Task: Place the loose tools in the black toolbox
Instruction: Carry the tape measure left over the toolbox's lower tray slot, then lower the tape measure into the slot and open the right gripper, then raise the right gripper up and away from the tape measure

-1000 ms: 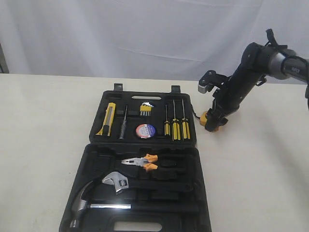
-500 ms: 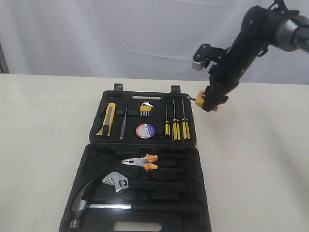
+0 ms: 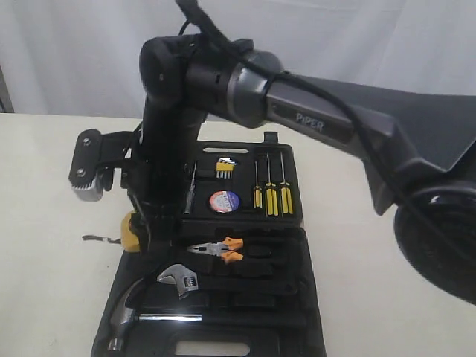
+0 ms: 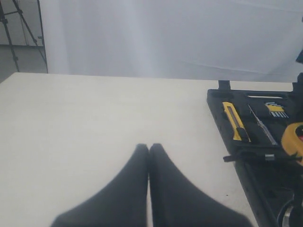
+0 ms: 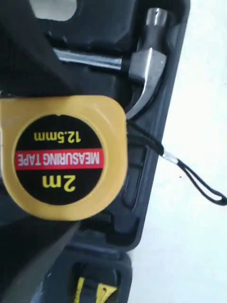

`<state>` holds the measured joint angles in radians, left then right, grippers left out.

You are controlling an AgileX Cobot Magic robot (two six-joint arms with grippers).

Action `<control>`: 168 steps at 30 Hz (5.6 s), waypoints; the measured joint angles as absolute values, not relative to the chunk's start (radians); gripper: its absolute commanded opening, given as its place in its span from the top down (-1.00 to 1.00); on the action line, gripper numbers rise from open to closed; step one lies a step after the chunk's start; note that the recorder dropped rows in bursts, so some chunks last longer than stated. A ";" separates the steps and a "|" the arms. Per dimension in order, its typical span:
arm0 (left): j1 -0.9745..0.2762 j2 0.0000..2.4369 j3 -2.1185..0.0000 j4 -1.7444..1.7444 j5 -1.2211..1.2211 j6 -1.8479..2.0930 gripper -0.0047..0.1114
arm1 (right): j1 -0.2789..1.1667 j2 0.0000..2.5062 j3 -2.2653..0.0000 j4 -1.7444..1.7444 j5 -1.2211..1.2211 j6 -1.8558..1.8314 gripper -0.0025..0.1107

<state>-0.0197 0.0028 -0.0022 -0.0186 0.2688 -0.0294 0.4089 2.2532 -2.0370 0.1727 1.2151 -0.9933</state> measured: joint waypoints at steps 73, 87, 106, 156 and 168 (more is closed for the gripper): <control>-0.020 0.003 -0.002 -0.019 0.269 -0.029 0.92 | 0.428 2.417 -2.063 0.012 1.030 -0.719 -0.25; -0.020 0.003 -0.002 -0.019 0.269 -0.029 0.92 | 0.426 2.342 -2.086 -0.009 1.148 -0.586 0.46; -0.020 0.003 -0.002 -0.019 0.269 -0.029 0.92 | 0.426 2.451 -2.098 0.193 0.971 -0.361 0.97; -0.020 0.003 -0.002 -0.019 0.269 -0.029 0.92 | 0.373 2.428 -2.090 0.142 1.094 -0.286 0.97; -0.020 0.003 -0.002 -0.019 0.269 -0.029 0.92 | 0.373 2.336 -2.091 0.148 1.151 -0.291 0.97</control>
